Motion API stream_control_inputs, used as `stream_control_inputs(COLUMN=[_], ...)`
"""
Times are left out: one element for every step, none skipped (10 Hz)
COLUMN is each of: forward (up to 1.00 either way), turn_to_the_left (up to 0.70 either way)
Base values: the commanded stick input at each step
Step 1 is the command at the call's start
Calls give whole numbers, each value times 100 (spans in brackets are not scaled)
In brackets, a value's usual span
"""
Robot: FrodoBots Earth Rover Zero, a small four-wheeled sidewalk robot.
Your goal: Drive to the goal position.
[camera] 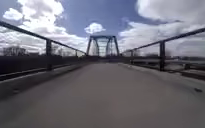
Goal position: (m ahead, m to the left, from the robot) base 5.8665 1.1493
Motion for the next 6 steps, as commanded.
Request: stream_control_inputs(forward=[100, 100, 100, 100, 100, 100], turn_to_the_left=[-27, -27, -27, -27, -27, -23])
